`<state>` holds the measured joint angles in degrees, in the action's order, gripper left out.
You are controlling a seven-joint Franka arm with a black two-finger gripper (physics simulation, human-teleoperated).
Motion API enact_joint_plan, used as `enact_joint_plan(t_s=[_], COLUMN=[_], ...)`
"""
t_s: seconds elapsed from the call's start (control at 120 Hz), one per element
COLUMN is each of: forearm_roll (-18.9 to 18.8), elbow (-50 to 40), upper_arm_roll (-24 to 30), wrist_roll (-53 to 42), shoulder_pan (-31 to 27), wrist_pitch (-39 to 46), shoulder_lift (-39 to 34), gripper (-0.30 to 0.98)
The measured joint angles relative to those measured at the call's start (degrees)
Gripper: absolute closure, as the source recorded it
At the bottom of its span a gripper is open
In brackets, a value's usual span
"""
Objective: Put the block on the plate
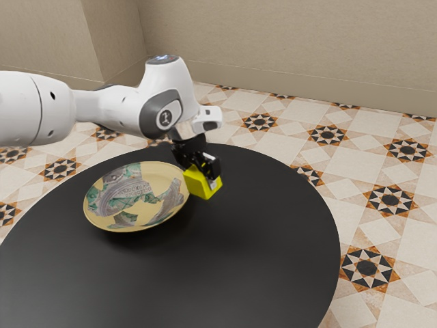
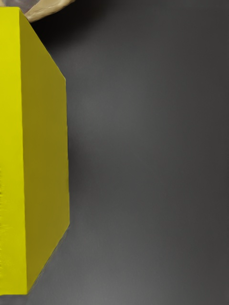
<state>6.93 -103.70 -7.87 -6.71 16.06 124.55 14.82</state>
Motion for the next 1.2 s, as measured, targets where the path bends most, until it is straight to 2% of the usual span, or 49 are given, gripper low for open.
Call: enact_joint_plan(t_s=[0.358,0.592,0.942,1.2], forearm_roll=[-0.17,0.12,0.69,0.84], elbow=[1.80,1.90,2.61,2.86], upper_arm_roll=[-4.01,-4.58,-6.37,-5.92], wrist_roll=[0.15,0.02,-0.13,-0.32], shoulder_pan=[-5.68,-9.71,-10.96,-10.90], wrist_pitch=[-0.02,0.01,0.35,0.40], shoulder_lift=[2.36,5.41,11.29,10.76], gripper=[0.26,0.26,0.27,0.10])
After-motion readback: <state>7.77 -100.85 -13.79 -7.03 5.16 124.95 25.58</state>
